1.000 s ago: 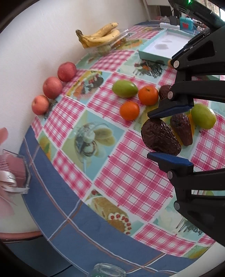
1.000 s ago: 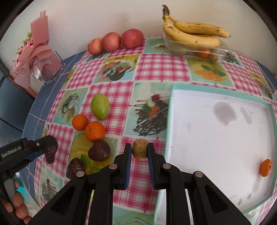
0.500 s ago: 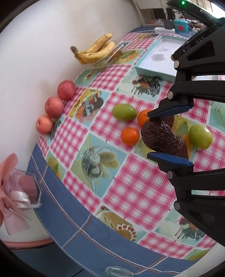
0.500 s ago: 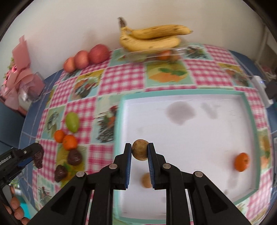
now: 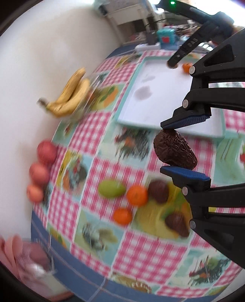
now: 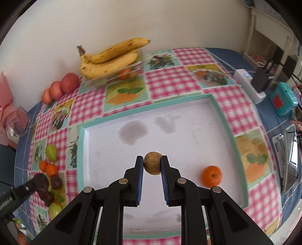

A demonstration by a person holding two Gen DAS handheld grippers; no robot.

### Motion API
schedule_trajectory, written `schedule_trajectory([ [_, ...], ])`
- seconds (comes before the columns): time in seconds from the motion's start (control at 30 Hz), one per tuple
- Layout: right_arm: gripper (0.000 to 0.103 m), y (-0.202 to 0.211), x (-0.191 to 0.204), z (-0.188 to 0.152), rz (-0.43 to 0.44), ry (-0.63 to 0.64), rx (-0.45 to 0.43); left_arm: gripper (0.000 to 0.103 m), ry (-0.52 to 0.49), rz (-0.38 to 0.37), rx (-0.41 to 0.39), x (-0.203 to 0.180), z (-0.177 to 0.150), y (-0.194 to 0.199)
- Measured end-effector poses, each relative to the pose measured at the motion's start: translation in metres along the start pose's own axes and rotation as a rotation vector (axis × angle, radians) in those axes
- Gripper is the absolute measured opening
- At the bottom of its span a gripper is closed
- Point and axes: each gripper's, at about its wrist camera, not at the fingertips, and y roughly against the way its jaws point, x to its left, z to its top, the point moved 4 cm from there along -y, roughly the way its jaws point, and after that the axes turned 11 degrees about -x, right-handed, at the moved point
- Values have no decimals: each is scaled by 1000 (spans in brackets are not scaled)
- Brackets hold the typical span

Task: Organize fruits
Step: 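Carry both fruits into the tray and open the left gripper beside the brown fruit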

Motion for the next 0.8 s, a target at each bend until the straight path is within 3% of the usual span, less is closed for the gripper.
schedule_trajectory([
  [0.3,19,12,-27,3,-21,-12,-14,42,-130,-65,79,-61,-31,-14],
  [0.6,19,14,-38,1,-23,-21,-4,42,-180,-66,166,-79,-57,-35],
  [0.8,19,0,-38,-10,-28,-10,53,42,-209,-60,212,-86,-70,-46],
])
